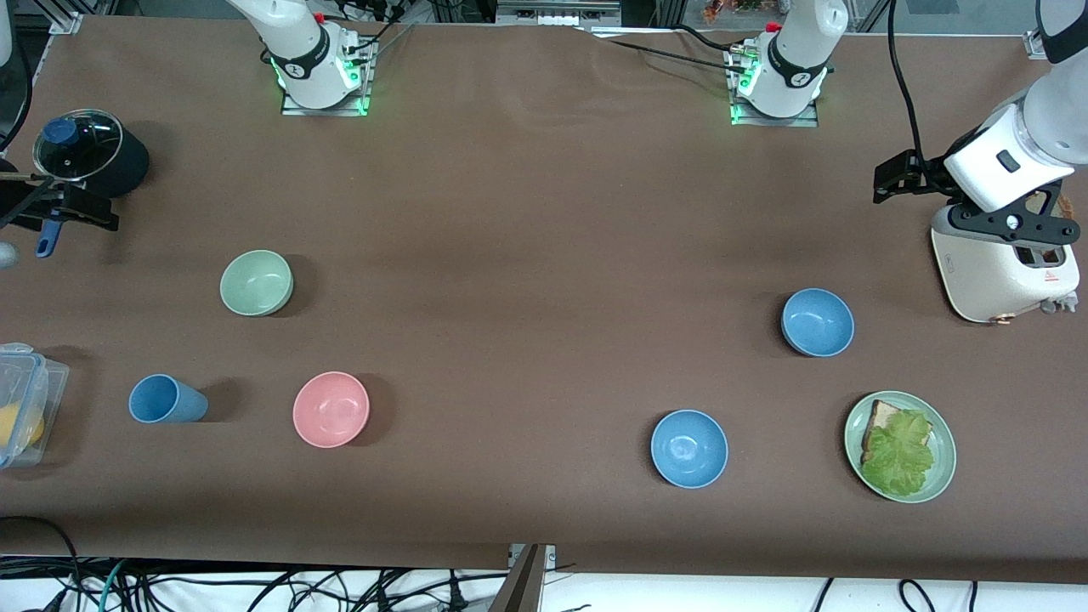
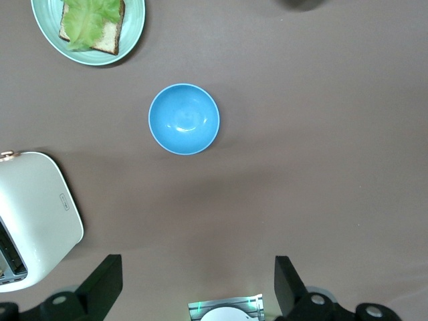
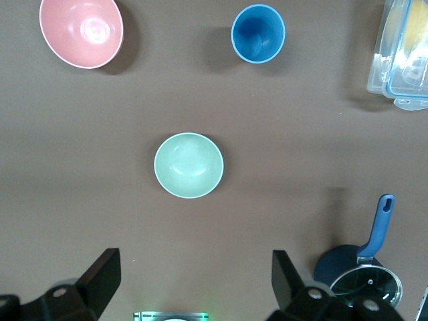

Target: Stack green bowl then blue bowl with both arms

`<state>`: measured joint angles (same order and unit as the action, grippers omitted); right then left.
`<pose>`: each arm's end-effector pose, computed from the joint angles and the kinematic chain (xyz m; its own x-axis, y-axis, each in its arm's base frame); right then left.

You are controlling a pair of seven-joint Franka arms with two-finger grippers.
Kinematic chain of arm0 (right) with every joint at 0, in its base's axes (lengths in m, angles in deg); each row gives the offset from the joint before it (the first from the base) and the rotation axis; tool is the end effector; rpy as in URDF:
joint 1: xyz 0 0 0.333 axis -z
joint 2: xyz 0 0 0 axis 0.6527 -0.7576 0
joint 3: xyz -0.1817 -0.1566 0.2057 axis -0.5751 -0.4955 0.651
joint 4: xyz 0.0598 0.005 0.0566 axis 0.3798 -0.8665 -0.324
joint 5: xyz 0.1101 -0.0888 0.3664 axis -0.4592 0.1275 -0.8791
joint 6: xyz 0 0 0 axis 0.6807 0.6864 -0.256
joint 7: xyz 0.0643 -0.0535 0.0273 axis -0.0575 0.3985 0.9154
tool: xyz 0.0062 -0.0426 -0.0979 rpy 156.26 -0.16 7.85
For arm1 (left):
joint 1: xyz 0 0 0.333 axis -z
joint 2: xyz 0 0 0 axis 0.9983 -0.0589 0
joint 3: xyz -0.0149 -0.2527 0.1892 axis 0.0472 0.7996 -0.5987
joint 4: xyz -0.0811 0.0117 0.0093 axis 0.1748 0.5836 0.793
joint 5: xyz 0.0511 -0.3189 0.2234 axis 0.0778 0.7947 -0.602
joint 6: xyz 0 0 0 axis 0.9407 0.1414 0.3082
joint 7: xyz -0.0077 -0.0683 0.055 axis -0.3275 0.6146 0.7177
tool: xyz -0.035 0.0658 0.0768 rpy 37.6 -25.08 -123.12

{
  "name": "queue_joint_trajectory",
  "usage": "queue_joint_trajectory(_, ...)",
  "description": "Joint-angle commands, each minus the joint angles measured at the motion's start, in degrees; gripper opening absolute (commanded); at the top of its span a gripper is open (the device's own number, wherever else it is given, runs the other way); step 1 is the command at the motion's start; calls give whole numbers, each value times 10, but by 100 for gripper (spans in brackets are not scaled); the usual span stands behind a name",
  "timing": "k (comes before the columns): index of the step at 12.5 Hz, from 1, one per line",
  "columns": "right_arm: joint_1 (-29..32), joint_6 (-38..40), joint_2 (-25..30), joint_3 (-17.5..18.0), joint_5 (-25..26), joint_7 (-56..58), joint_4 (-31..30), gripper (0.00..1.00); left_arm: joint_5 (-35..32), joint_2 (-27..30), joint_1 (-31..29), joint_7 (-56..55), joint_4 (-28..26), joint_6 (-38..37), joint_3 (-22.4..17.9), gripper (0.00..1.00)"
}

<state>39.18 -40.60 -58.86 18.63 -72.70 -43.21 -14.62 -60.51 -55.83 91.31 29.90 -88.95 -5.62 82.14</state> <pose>0.5893 -0.0520 0.5803 0.9882 0.0267 -0.1510 0.0342 -0.9983 0.0470 0.5493 -0.0471 0.5834 0.9715 -0.1472 -0.1858 -0.1473 -0.9890 0.0129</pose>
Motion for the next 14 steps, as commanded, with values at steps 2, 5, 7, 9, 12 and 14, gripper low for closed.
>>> queue_joint_trajectory(2,9,3,-5,6,-8,-1,12,100,-13,0,-5,-2,10,-11,6,100)
queue_joint_trajectory(5,9,3,-5,6,-8,0,12,100,-12,0,-5,-2,10,-11,6,100)
queue_joint_trajectory(7,8,2,-5,6,-7,3,12,100,-13,0,-5,-2,10,-11,6,100)
queue_joint_trajectory(9,7,3,-8,7,-11,-1,9,100,-12,0,-5,-2,10,-11,6,100)
queue_joint_trajectory(12,10,0,-16,5,-22,-1,5,100,-12,1,-5,-3,10,-11,7,100)
queue_joint_trajectory(14,14,2,-34,5,-23,-1,4,100,-13,1,-5,-3,10,-11,9,100)
